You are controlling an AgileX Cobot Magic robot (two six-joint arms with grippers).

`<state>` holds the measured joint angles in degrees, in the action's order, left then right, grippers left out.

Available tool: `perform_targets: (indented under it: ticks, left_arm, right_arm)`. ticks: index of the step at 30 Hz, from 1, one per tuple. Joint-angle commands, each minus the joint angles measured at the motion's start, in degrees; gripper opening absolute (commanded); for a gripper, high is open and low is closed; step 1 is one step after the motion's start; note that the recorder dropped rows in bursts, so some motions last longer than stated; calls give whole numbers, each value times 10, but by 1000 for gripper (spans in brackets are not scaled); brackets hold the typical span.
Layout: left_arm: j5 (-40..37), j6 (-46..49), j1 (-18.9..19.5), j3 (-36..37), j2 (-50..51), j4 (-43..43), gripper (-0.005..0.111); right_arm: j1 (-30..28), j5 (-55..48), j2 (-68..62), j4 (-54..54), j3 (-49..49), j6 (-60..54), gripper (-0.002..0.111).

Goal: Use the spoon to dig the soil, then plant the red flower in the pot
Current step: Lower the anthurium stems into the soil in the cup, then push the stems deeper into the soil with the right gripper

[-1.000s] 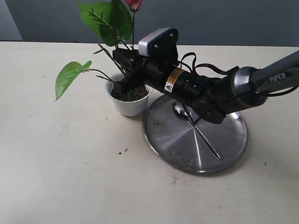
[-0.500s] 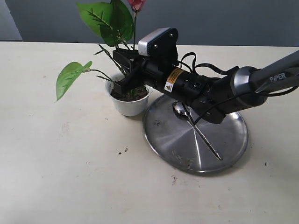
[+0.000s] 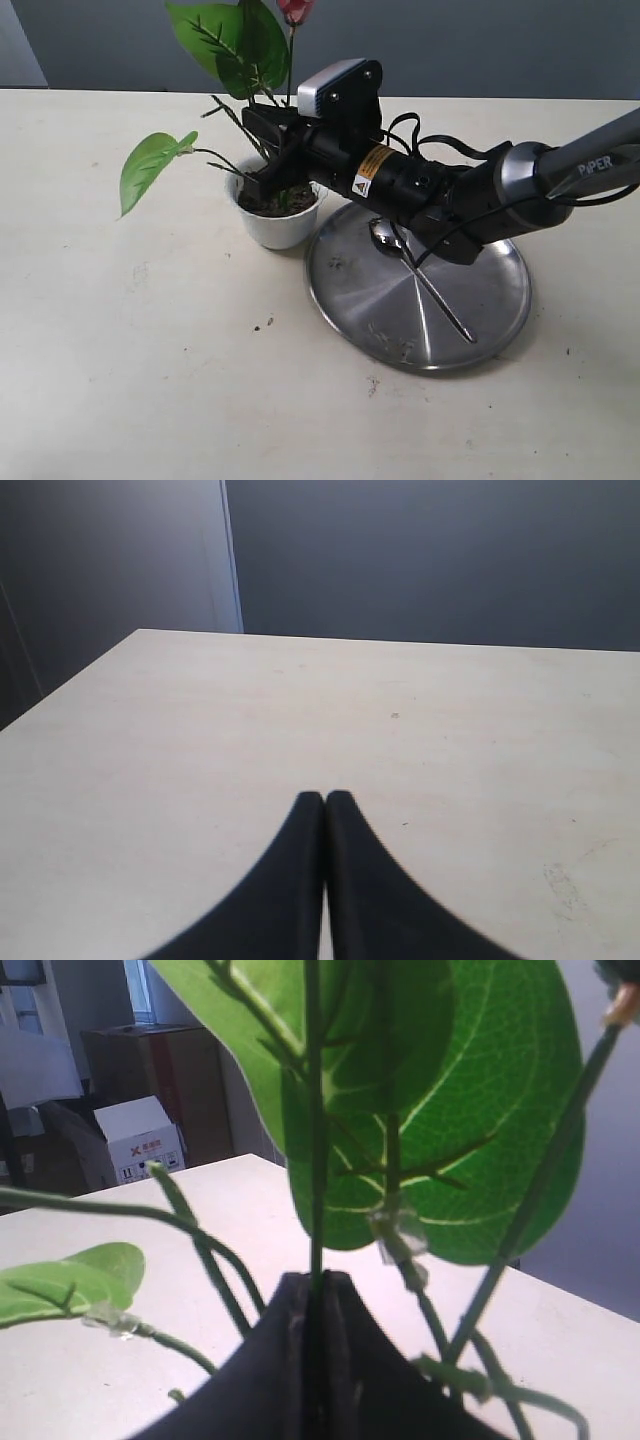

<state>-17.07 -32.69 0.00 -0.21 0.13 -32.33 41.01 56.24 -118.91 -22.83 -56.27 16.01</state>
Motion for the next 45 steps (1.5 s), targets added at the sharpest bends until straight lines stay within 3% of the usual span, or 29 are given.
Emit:
perform_targets:
  ticks: [1, 6, 14, 38, 45]
  left_arm:
    - [4, -1, 0, 2, -1, -1, 0]
    - [4, -1, 0, 2, -1, -1, 0]
    - [4, -1, 0, 2, -1, -1, 0]
    - [3, -1, 0, 2, -1, -1, 0]
    - [3, -1, 0, 2, -1, -1, 0]
  right_arm:
    - [-3, -146, -26, -9, 17, 5, -1]
    - [-3, -146, -26, -9, 17, 5, 0]
    - [-3, -150, -26, 19, 17, 7, 32]
    - [-3, -154, -26, 36, 17, 24, 31]
    - [-3, -144, -26, 18, 17, 43, 49]
